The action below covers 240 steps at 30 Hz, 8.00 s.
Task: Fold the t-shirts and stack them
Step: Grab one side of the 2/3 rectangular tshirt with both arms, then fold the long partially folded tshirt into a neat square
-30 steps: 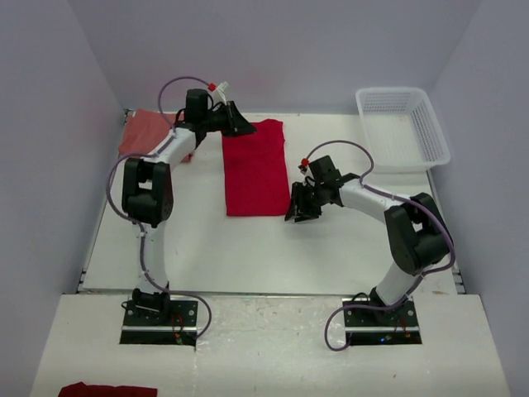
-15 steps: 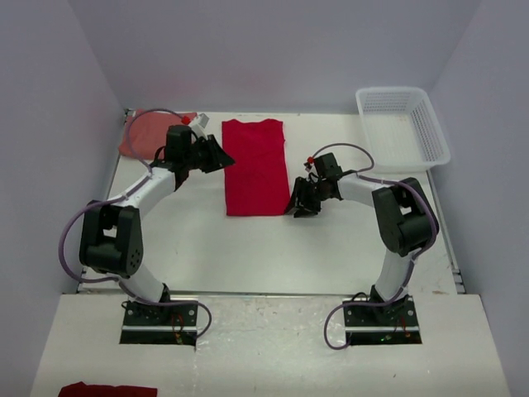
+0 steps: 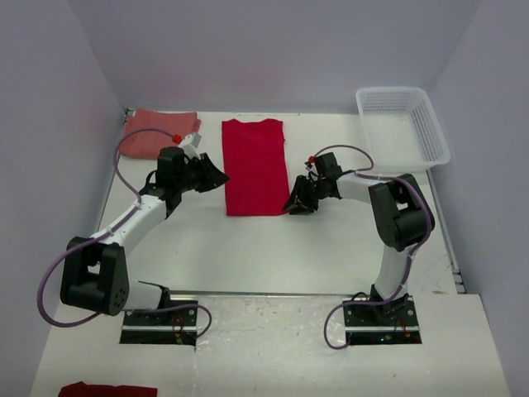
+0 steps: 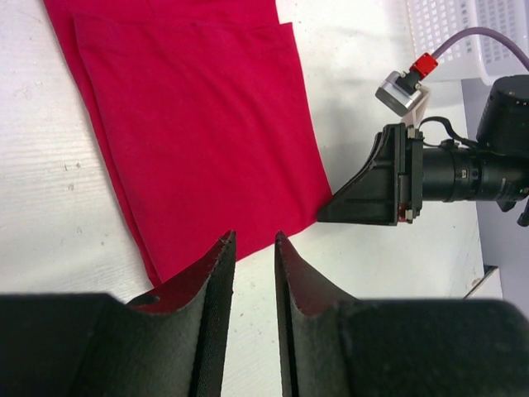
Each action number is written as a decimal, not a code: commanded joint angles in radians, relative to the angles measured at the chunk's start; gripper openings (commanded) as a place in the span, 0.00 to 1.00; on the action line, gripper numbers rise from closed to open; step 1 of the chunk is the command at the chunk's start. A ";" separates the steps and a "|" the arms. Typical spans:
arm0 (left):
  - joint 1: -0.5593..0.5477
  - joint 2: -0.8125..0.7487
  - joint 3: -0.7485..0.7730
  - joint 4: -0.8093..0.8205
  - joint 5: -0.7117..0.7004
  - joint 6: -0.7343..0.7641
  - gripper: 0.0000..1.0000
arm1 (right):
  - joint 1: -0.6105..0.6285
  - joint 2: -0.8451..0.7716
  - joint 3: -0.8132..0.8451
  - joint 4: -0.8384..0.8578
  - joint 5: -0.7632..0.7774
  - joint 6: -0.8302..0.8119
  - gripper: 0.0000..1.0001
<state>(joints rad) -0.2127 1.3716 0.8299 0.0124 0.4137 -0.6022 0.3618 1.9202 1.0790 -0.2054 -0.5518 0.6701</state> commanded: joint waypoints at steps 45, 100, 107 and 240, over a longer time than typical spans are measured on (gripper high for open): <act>-0.044 0.345 -0.202 0.241 -0.009 -0.091 0.45 | -0.014 0.011 -0.059 0.041 0.101 -0.015 0.00; -0.582 -0.620 -0.644 -0.224 -0.243 -0.380 0.00 | 0.361 -1.023 -0.659 -0.218 0.509 0.197 0.00; -0.580 -0.609 -0.624 -0.246 -0.234 -0.367 0.00 | 0.371 -1.001 -0.643 -0.223 0.509 0.187 0.00; -0.136 0.592 0.356 -0.042 0.128 0.077 0.00 | 0.112 0.243 0.452 -0.365 0.067 -0.118 0.00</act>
<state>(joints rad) -0.3397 2.0392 1.2091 -0.0250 0.5613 -0.5564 0.4702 2.2387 1.6104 -0.5919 -0.6178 0.5137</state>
